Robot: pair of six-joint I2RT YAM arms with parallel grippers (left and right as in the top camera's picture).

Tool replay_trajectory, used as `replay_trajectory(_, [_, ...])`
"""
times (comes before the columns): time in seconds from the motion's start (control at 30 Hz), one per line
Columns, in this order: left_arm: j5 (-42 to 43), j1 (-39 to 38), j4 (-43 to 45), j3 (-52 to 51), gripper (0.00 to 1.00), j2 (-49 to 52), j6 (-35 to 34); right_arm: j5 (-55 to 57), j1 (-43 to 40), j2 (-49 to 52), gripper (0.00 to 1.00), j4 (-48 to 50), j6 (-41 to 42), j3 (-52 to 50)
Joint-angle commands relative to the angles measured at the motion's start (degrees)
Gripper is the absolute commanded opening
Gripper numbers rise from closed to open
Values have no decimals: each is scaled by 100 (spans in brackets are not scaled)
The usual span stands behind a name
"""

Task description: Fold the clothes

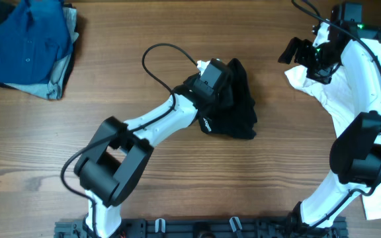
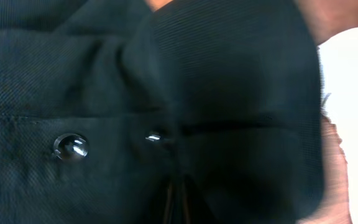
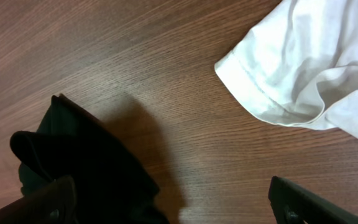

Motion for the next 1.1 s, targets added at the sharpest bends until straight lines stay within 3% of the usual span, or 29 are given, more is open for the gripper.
replay_trajectory(0.0, [302, 11, 7, 81, 4, 308, 133, -114, 24, 2, 100, -46, -109, 48])
replay_trajectory(0.2, [232, -9, -225, 81, 4, 341, 129, -114, 24, 2, 100, -72, -96, 48])
replay_trajectory(0.4, [-306, 229, -1276, 81, 4, 396, -212, -114, 24, 2, 100, -127, -98, 48])
replay_trajectory(0.8, [-811, 1478, -2409, 81, 4, 402, -328, -109, 24, 2, 100, -234, -101, 48])
replay_trajectory(1.07, [-811, 2114, -2682, 81, 4, 402, -323, -87, 24, 2, 100, -234, -96, 48])
